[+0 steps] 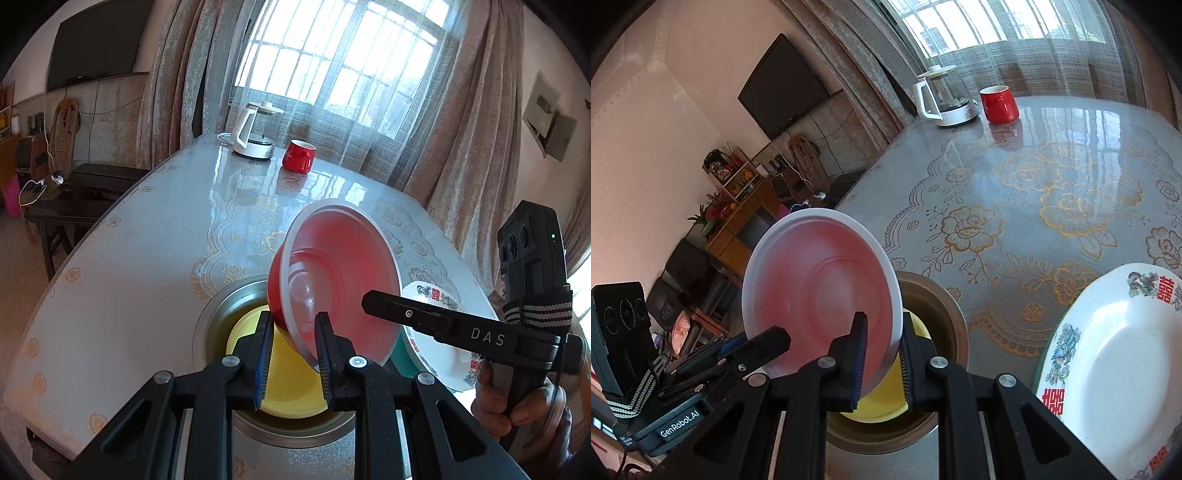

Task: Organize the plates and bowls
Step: 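Carry the red bowl with the right gripper over the steel basin, then lower the red bowl into the basin onto the yellow bowl, then open the right gripper and release the red bowl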

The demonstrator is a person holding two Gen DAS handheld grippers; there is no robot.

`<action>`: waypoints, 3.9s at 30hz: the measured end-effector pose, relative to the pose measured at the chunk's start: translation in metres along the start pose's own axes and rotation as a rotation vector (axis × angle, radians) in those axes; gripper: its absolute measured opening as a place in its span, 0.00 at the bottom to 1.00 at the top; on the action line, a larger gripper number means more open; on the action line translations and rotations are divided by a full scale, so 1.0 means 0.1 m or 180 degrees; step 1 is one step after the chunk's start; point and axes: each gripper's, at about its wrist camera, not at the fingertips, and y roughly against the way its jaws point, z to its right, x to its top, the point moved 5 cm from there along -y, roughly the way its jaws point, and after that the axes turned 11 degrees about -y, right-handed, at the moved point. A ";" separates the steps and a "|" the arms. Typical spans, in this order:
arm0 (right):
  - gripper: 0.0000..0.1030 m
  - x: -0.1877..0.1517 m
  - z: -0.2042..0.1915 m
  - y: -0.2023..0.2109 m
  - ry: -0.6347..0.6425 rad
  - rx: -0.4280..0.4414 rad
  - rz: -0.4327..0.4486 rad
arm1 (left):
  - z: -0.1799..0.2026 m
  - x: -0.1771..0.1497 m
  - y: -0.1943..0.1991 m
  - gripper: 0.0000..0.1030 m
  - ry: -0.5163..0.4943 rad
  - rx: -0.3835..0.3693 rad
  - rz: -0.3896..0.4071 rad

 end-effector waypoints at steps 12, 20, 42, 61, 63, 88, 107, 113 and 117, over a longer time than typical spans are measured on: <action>0.18 -0.26 0.07 -0.21 -0.0124 0.0000 -0.0353 | -0.11 -0.26 -0.06 0.21 0.0109 -0.0022 -0.0176; 0.18 -0.36 0.11 -0.28 -0.0158 -0.0097 -0.0460 | -0.11 -0.39 -0.15 0.21 0.0074 0.0003 -0.0311; 0.28 -0.44 0.11 -0.29 -0.0086 -0.0372 -0.0489 | -0.14 -0.47 -0.22 0.21 0.0079 -0.0078 -0.0419; 0.20 -0.44 0.08 -0.26 0.0203 -0.0617 -0.0270 | -0.12 -0.52 -0.27 0.21 -0.0054 -0.0008 -0.0452; 0.20 -0.44 0.09 -0.26 0.0164 -0.0599 -0.0282 | -0.11 -0.52 -0.27 0.21 -0.0072 -0.0002 -0.0450; 0.18 -0.41 0.08 -0.34 0.0348 -0.0785 -0.0196 | -0.17 -0.50 -0.33 0.21 -0.0164 0.0103 -0.0416; 0.15 -0.38 0.08 -0.34 0.0494 -0.0918 -0.0174 | -0.12 -0.48 -0.37 0.22 -0.0280 0.0095 -0.0425; 0.21 -0.38 0.10 -0.32 0.0368 -0.0885 -0.0163 | -0.12 -0.47 -0.40 0.22 -0.0253 0.0077 -0.0457; 0.25 -0.39 0.11 -0.27 0.0302 -0.0834 -0.0107 | -0.12 -0.46 -0.42 0.22 -0.0290 0.0084 -0.0487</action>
